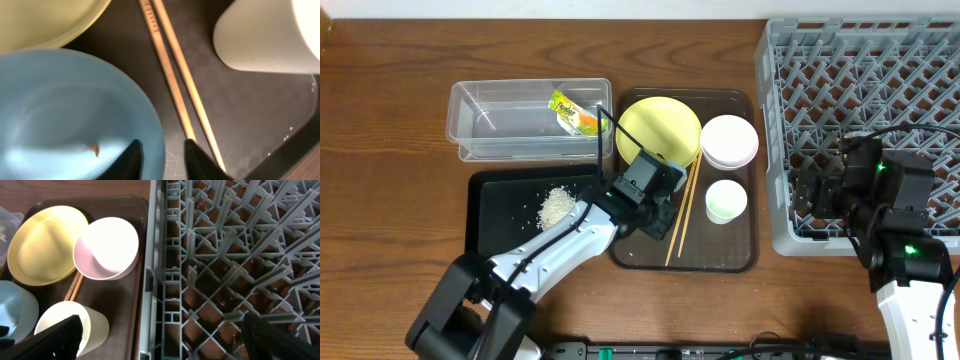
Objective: Sort waste into correct bins and load items into the dishwasher rack
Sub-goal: 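Set the blue bowl back on the brown tray and release, then grasp the white cup with left gripper and lift toward right gripper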
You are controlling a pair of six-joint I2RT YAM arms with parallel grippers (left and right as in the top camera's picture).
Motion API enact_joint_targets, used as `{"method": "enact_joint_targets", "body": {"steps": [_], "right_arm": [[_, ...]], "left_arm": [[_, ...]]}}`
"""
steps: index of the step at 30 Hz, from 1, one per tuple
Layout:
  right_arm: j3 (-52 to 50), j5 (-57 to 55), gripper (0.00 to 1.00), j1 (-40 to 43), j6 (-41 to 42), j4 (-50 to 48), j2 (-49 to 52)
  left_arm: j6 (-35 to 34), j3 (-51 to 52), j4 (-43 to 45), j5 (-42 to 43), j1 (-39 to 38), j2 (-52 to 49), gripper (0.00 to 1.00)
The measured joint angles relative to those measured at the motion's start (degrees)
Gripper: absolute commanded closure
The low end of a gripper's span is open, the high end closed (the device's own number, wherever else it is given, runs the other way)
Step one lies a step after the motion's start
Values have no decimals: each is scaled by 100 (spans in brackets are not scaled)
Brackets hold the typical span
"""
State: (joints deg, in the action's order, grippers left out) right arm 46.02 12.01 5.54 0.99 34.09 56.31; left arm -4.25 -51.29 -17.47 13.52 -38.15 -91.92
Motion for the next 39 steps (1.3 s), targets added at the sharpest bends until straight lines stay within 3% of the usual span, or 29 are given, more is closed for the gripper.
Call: {"method": "enact_joint_targets", "body": {"steps": [5, 13, 23, 26, 31, 39], "right_arm": [[0, 0, 1, 0, 0, -2, 0], [0, 0, 1, 0, 0, 0, 0], [0, 0, 1, 0, 0, 0, 0], [0, 0, 1, 0, 0, 11, 0], [0, 0, 1, 0, 0, 63, 0], [0, 142, 2, 0, 4, -11, 0]], "left_arm": [[-63, -243, 11, 7, 0, 146, 53], [-557, -673, 791, 11, 0, 409, 53], [-1012, -673, 1342, 26, -345, -505, 53], [-1084, -671, 1327, 37, -527, -778, 63], [-1150, -671, 1104, 94, -625, -988, 93], [-1751, -662, 1091, 299, -262, -566, 94]]}}
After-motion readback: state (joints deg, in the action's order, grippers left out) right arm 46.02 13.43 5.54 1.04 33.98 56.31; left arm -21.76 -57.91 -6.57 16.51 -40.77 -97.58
